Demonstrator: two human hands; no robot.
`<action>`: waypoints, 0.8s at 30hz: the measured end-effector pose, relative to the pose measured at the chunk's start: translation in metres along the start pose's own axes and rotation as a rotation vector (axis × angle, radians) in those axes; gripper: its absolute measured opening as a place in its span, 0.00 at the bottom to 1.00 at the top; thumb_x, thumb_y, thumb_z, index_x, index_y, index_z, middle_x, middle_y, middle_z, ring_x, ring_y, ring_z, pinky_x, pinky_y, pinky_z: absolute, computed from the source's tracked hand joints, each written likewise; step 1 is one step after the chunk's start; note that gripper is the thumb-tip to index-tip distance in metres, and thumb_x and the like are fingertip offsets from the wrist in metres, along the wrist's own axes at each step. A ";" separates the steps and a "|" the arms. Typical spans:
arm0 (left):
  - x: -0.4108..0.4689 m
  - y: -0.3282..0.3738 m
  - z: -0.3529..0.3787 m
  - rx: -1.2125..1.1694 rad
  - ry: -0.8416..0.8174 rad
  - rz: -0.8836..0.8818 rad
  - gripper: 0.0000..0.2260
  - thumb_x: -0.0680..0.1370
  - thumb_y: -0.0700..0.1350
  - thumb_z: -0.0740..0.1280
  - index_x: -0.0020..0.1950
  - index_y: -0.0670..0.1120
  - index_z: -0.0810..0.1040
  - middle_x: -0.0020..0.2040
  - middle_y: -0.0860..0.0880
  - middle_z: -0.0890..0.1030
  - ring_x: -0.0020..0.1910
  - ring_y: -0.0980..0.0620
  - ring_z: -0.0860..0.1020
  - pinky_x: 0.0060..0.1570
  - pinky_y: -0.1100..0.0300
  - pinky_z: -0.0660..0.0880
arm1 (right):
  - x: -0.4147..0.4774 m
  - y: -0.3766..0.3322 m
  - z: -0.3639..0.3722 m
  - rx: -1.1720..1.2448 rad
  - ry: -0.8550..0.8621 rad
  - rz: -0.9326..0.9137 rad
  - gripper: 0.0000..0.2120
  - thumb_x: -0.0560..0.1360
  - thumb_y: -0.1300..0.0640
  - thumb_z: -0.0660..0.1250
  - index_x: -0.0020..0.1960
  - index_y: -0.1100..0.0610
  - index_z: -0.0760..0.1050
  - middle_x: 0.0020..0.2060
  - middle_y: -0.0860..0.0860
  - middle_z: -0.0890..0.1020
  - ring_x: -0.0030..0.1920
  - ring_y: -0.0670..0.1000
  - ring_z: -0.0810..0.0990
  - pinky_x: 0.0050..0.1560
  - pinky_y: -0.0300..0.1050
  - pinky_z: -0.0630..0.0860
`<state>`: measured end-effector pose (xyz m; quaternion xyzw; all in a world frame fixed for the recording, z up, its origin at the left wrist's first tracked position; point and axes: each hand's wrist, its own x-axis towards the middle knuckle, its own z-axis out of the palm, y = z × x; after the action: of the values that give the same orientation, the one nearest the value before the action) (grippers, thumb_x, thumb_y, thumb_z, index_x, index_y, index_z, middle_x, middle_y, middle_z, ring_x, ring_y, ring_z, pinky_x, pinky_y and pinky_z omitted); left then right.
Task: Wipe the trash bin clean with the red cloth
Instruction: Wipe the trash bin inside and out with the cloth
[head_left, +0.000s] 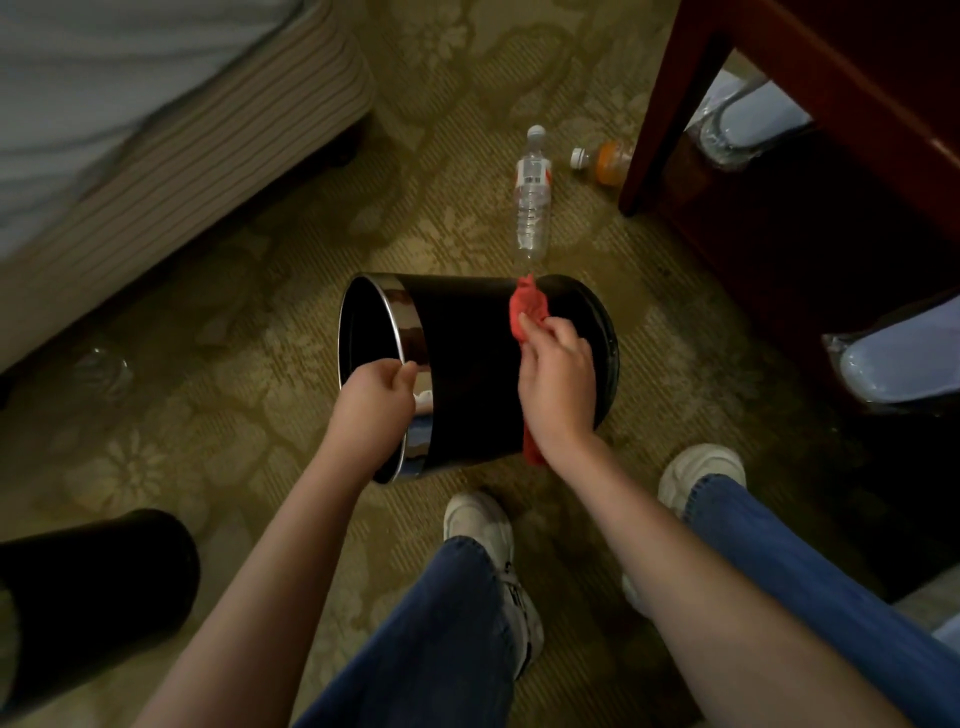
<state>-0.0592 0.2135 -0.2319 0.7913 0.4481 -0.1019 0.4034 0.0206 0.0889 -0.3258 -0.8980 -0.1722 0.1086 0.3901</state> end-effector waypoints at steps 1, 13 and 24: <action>0.001 0.001 0.001 0.017 0.017 0.006 0.15 0.82 0.45 0.57 0.46 0.34 0.75 0.32 0.45 0.71 0.30 0.50 0.69 0.35 0.56 0.67 | -0.008 -0.010 0.001 0.013 0.000 -0.041 0.20 0.77 0.63 0.63 0.68 0.55 0.71 0.57 0.54 0.76 0.53 0.56 0.74 0.54 0.53 0.75; 0.001 0.002 0.005 0.012 0.041 0.064 0.14 0.82 0.45 0.57 0.42 0.37 0.74 0.30 0.47 0.69 0.29 0.52 0.67 0.33 0.56 0.65 | 0.013 -0.005 0.001 0.027 0.004 -0.004 0.18 0.75 0.65 0.62 0.63 0.55 0.76 0.53 0.57 0.77 0.50 0.61 0.76 0.53 0.54 0.74; 0.005 0.027 0.023 0.067 0.046 0.132 0.16 0.81 0.43 0.57 0.33 0.44 0.68 0.32 0.48 0.73 0.37 0.48 0.72 0.36 0.56 0.64 | 0.021 -0.052 -0.014 0.080 -0.063 -0.168 0.17 0.76 0.62 0.62 0.64 0.57 0.76 0.55 0.55 0.78 0.54 0.59 0.75 0.56 0.54 0.72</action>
<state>-0.0303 0.1921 -0.2346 0.8343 0.4002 -0.0719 0.3722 0.0328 0.1210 -0.2793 -0.8602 -0.2545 0.1107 0.4277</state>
